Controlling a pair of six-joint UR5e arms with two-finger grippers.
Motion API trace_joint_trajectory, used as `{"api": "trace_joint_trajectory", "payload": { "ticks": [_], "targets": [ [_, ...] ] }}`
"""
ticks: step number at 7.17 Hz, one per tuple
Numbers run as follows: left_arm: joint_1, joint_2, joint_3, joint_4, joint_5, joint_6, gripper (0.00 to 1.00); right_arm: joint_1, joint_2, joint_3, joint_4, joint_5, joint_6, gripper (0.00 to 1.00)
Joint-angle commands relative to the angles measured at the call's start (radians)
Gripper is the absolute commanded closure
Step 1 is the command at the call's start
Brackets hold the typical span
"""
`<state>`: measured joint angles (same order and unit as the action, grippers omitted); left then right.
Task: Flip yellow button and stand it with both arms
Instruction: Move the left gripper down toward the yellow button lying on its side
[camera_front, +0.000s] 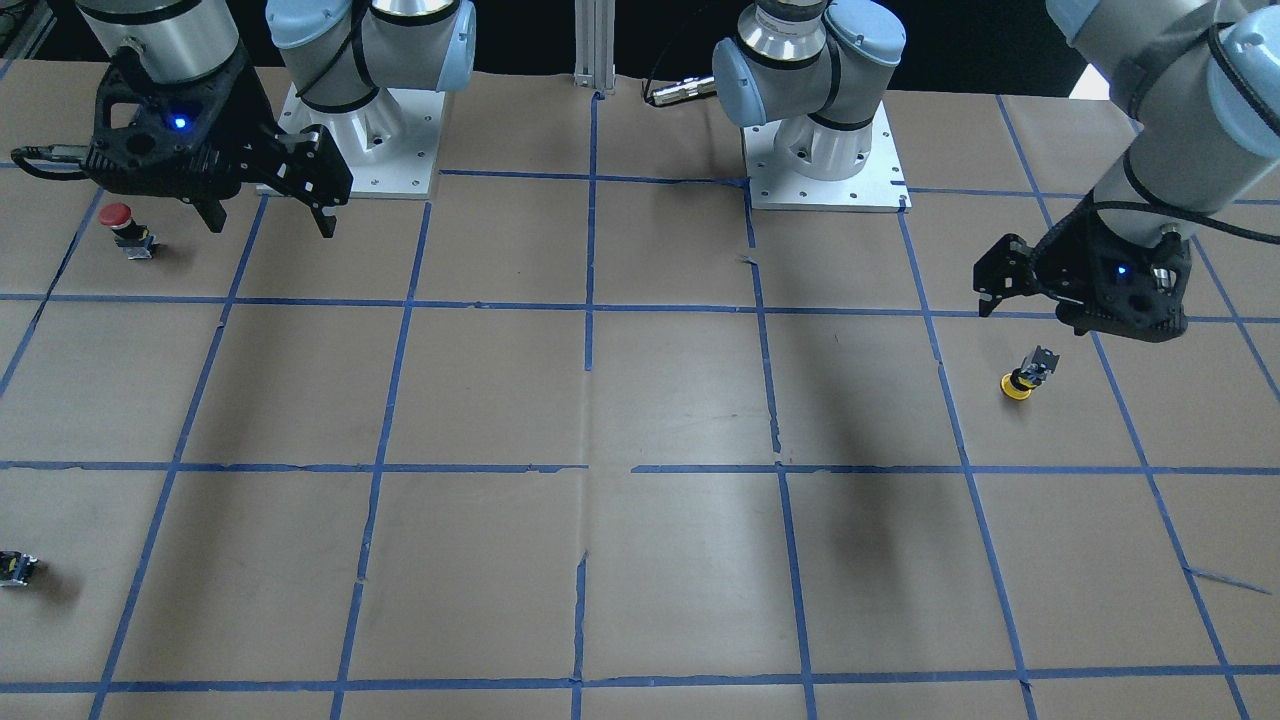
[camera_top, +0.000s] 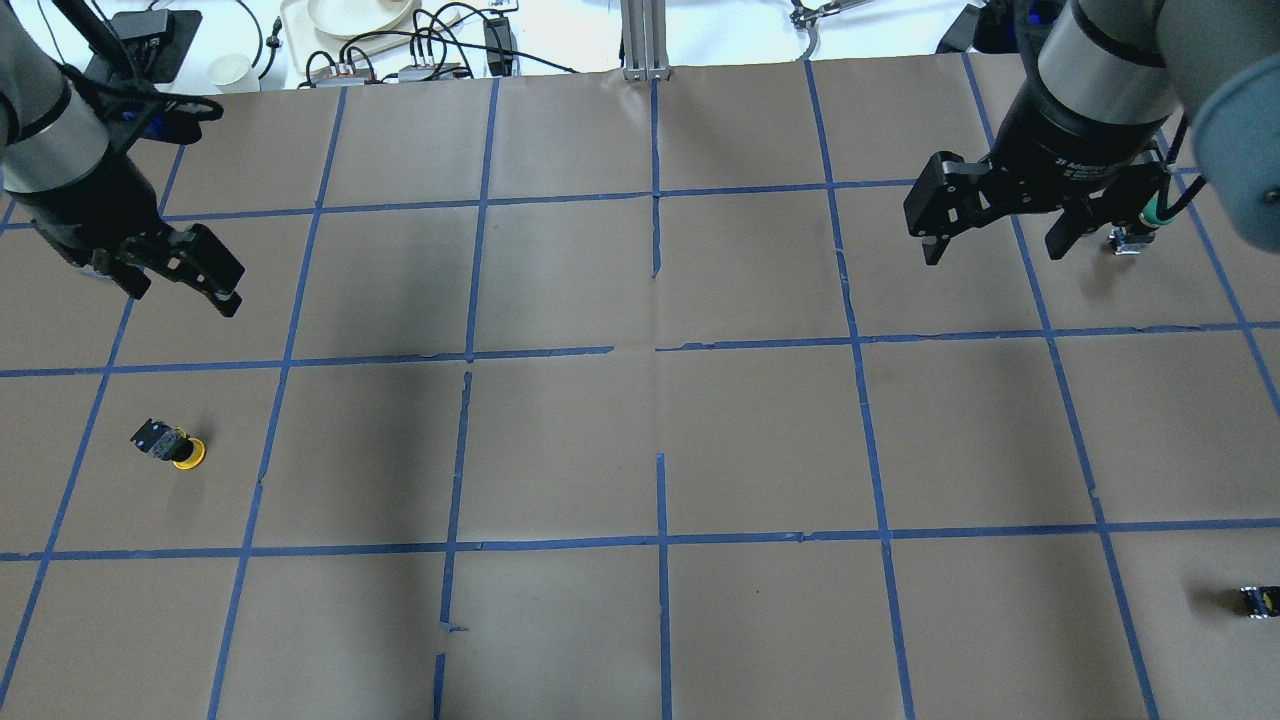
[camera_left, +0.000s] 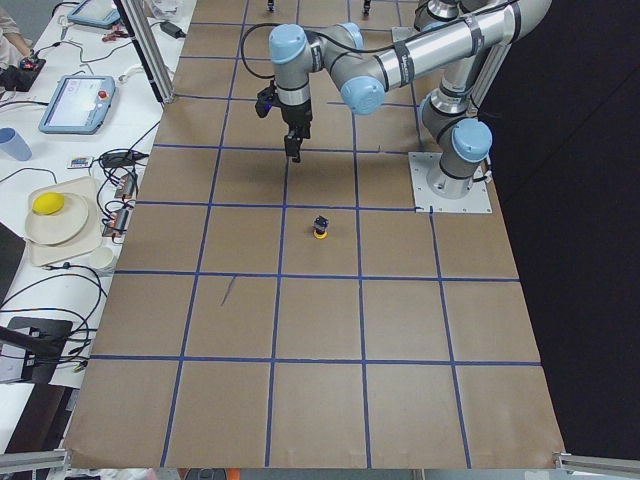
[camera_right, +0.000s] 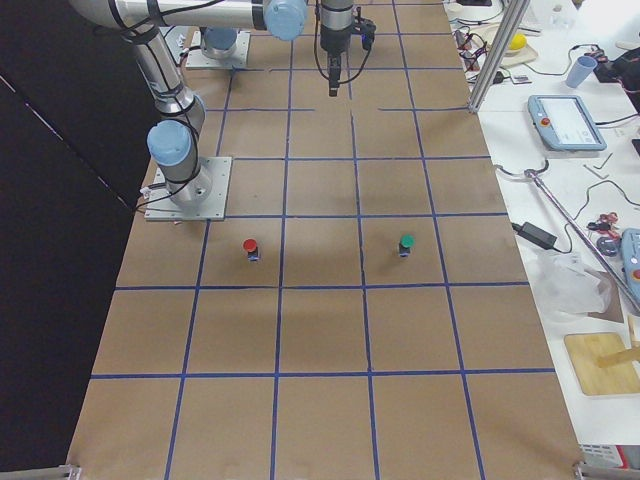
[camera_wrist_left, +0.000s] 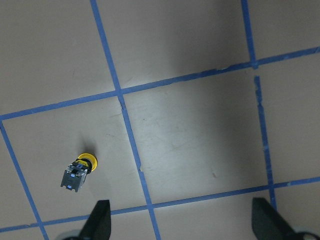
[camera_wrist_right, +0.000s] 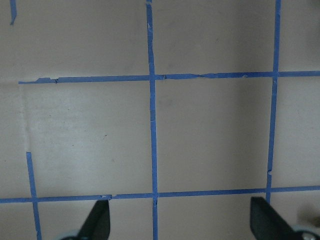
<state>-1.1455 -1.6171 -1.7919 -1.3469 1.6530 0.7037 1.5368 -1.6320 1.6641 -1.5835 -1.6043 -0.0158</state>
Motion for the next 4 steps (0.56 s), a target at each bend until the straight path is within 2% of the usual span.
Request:
{"api": "trace_joint_trajectory", "payload": {
  "ticks": [1,3,4],
  "targets": [
    [0.127,-0.018,-0.095,0.093,-0.066,0.173,0.01,-0.004,0.011,0.009,0.002,-0.038,-0.007,0.0],
    [0.157,-0.097,-0.136,0.294,-0.07,0.384,0.01,-0.001,0.009,0.009,0.011,-0.049,0.004,0.0],
    [0.196,-0.13,-0.138,0.307,-0.096,0.439,0.01,-0.006,0.008,0.008,0.029,-0.045,0.005,0.0]
  ]
}}
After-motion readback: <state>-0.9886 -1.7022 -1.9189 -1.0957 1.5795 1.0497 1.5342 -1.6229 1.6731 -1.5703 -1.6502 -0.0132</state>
